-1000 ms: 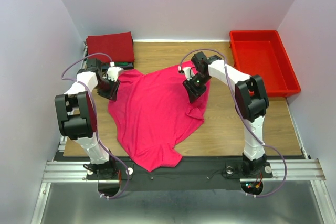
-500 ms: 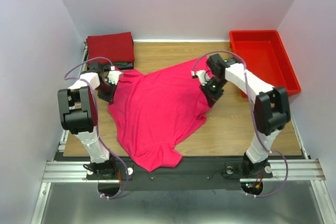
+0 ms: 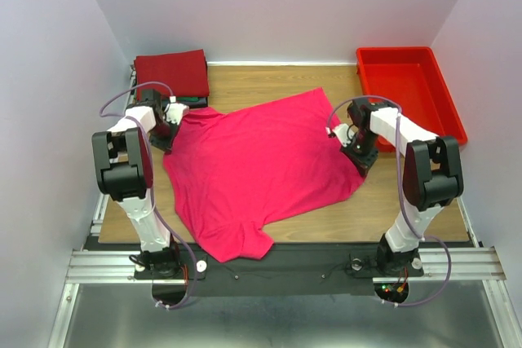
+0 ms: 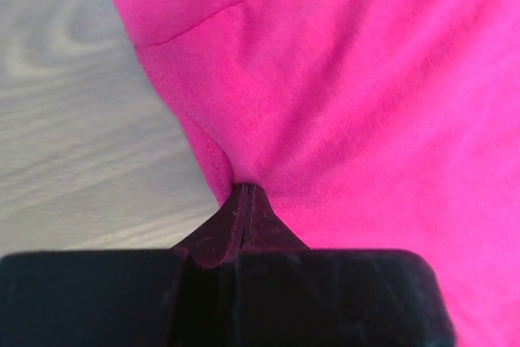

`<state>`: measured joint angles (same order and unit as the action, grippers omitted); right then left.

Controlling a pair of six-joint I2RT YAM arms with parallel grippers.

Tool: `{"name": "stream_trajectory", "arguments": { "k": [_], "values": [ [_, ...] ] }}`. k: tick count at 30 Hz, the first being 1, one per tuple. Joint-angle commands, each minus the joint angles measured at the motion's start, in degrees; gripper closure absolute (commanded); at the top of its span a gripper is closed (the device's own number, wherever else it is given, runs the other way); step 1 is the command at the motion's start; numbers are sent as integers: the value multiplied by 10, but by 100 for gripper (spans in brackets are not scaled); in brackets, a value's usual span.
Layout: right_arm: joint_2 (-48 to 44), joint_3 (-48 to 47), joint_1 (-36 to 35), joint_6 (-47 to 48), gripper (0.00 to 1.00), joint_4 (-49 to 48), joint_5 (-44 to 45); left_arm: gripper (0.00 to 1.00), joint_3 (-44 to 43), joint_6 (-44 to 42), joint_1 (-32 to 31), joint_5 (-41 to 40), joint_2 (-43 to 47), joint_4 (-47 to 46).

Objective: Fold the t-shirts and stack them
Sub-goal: Flatten the tshirt out

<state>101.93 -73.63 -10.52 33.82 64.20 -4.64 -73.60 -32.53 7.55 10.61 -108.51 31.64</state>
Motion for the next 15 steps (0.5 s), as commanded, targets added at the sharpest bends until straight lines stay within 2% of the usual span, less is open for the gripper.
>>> {"name": "stream_trajectory", "arguments": {
  "k": [1, 5, 8, 9, 12, 13, 15],
  "values": [
    [4, 29, 13, 31, 97, -26, 63, 100, -22, -11, 5, -46, -28, -12],
    [18, 36, 13, 23, 93, -28, 54, 100, -54, -17, 9, -60, -48, -9],
    [31, 24, 11, 21, 84, -8, 11, 100, -76, -18, 11, -64, -64, -8],
    [41, 19, 12, 21, 70, -1, 3, 100, -83, -18, 10, -64, -68, -5],
    [42, 5, 11, 32, 45, 34, -28, 100, -112, -24, 11, -53, -84, 3],
    [38, 2, 12, 37, 43, 41, -33, 97, -118, -26, 10, -51, -86, 6],
    [15, -13, 11, 49, 38, 53, -41, 83, -136, -39, 11, -19, -79, 17]
  ]
}}
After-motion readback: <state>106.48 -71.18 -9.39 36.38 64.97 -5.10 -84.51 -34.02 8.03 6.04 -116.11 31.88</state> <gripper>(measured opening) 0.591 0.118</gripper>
